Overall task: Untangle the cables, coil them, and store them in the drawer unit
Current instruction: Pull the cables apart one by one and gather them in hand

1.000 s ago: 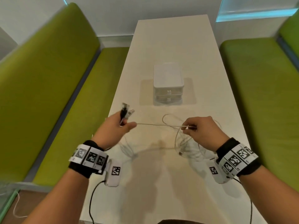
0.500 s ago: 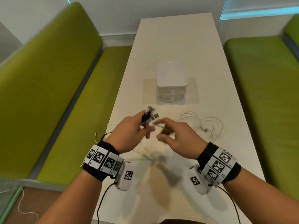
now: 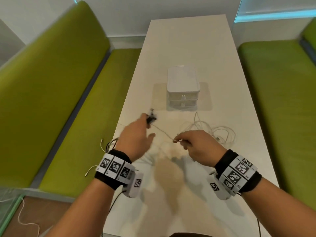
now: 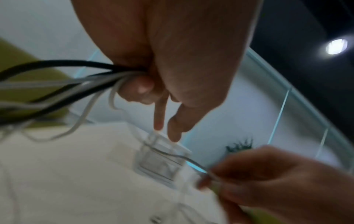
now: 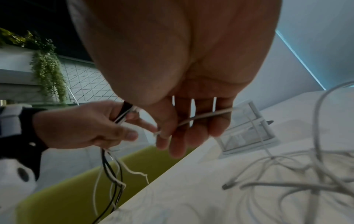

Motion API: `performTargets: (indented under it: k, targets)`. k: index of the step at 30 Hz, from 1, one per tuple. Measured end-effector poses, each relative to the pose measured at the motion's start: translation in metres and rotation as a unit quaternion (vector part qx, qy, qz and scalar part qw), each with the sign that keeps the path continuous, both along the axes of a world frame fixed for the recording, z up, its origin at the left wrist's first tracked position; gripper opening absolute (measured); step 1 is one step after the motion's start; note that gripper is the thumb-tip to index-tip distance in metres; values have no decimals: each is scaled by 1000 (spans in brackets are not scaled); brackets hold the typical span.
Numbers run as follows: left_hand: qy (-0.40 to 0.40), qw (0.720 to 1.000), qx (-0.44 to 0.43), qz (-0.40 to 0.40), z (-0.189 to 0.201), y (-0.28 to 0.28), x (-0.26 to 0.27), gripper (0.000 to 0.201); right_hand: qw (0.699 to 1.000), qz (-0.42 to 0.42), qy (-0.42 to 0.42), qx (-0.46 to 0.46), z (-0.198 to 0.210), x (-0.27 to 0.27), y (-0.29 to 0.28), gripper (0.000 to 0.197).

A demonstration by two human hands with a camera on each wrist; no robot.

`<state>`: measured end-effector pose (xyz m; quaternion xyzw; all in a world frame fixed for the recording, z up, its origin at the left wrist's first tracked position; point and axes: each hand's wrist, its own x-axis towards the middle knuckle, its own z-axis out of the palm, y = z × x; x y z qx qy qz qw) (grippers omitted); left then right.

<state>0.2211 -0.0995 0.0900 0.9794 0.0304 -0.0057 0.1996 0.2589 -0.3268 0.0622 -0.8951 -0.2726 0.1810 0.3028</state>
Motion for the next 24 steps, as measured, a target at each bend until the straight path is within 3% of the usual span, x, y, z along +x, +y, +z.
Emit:
performTargets:
  k: [2,4,6,7,8,10,15,18,21,24]
  targets:
    - [23,994,-57,-92,-2,-24,-8,35,998,11,45,48,10,-1,4,42]
    - [53,987,-93,-123,-4,-35,-11,36,993,-7,38,110,16,-1,4,43]
    - [52,983,-144,-103,0,-31,-6,32,990,-54,-9,128,18,0,4,13]
    - [49,981,-162,-94,4,-24,-3,29,987,-88,-32,132,16,1,1,18]
    - [44,981,-164,-91,9,-17,-2,27,982,-118,-51,138,15,3,-2,37]
    - [36,987,-134,-76,16,1,-2,32,978,-146,-65,137,15,8,-14,49]
    - [28,998,-37,40,15,33,1,32,988,-90,-39,123,6,20,-39,15]
    - [17,1000,-4,-12,7,4,-2,26,995,-29,-40,88,1,17,-25,17]
    - [38,990,-109,-82,-5,-34,-12,21,989,-43,-28,142,3,8,-9,11]
    - [50,964,-259,-36,-14,-48,-14,18,975,-101,-15,198,5,5,-4,21]
